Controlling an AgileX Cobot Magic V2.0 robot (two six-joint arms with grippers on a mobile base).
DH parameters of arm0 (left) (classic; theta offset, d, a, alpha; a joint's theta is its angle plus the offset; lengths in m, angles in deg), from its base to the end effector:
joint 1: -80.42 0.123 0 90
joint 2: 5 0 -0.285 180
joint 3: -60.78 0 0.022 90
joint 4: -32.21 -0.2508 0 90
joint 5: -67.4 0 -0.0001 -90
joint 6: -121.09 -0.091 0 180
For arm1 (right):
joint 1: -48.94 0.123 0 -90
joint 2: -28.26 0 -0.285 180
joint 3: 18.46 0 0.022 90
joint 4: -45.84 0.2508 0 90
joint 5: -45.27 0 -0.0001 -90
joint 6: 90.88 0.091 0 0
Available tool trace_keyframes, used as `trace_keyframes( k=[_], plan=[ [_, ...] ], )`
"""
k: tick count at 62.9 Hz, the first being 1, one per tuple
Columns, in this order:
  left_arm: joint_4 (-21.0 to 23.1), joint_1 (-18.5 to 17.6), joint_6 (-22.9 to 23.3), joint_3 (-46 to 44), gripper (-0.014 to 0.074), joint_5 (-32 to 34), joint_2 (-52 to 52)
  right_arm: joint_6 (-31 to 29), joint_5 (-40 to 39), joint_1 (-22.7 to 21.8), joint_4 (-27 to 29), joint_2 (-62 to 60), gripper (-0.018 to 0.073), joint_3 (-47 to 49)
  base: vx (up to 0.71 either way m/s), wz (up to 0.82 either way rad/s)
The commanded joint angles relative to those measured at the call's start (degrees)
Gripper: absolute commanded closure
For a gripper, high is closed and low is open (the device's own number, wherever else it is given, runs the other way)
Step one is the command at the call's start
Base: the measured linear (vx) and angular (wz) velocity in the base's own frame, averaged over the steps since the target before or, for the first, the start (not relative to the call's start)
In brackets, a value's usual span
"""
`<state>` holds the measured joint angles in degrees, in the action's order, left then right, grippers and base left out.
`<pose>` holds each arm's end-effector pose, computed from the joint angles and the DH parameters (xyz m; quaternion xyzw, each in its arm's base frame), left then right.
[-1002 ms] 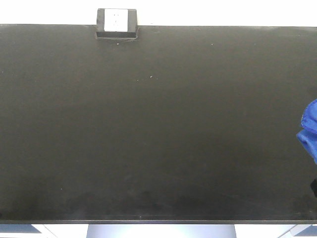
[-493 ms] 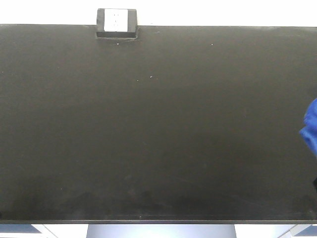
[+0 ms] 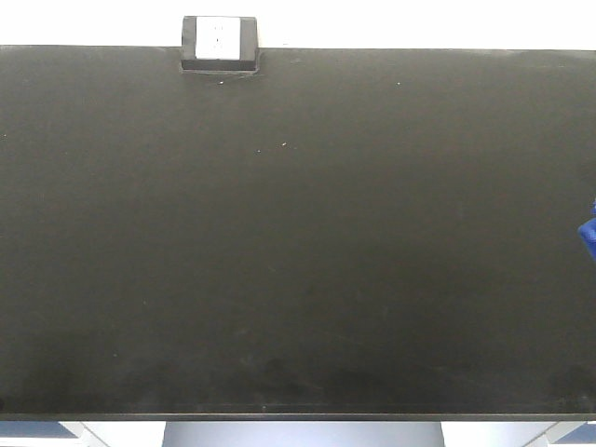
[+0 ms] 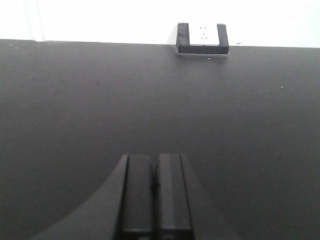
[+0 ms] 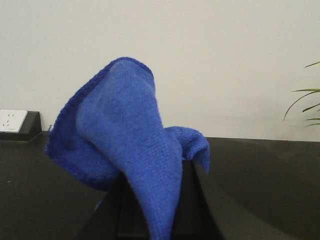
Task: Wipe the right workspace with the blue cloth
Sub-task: 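Lower the held blue cloth onto the counter with the right gripper, then drag the cloth across the counter surface with the right gripper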
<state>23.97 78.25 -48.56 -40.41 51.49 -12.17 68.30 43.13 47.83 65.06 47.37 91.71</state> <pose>0.0550 0.0015 0.1795 -0.0141 0.7755 -0.0100 0.6311 0.0719 -0.0025 0.2477 0.0014 0.6878 -0.0215 0.7255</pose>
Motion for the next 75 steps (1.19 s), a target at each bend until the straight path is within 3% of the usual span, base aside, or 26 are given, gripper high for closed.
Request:
trace_keyframes(
  k=[1,15,33,56,68,75],
  plan=[
    [-0.06,-0.25,0.49,1.74,0.0602,4.52,0.89,1.59,-3.79,0.05,0.86,0.94,0.0559,1.75,0.00,0.00],
    [-0.06,-0.25,0.49,1.74,0.0602,4.52,0.89,0.43,4.43,0.05,1.46,9.35,0.0560,7.58,0.00,0.00],
    [-0.06,-0.25,0.49,1.74,0.0602,4.52,0.89,-1.08,15.85,0.05,1.40,43.21,0.0560,25.83,0.00,0.00],
    [-0.06,-0.25,0.49,1.74,0.0602,4.52,0.89,-1.24,16.69,0.05,0.69,79.16,0.0560,39.25,0.00,0.00],
    [-0.06,-0.25,0.49,1.74,0.0602,4.52,0.89,-1.24,16.88,0.17,1.80,85.71,0.0560,42.98,0.00,0.00],
    [-0.06,-0.25,0.49,1.74,0.0602,4.52,0.89,-3.33,16.46,3.31,3.71,85.93,0.0560,43.38,0.00,0.00]
  ],
)
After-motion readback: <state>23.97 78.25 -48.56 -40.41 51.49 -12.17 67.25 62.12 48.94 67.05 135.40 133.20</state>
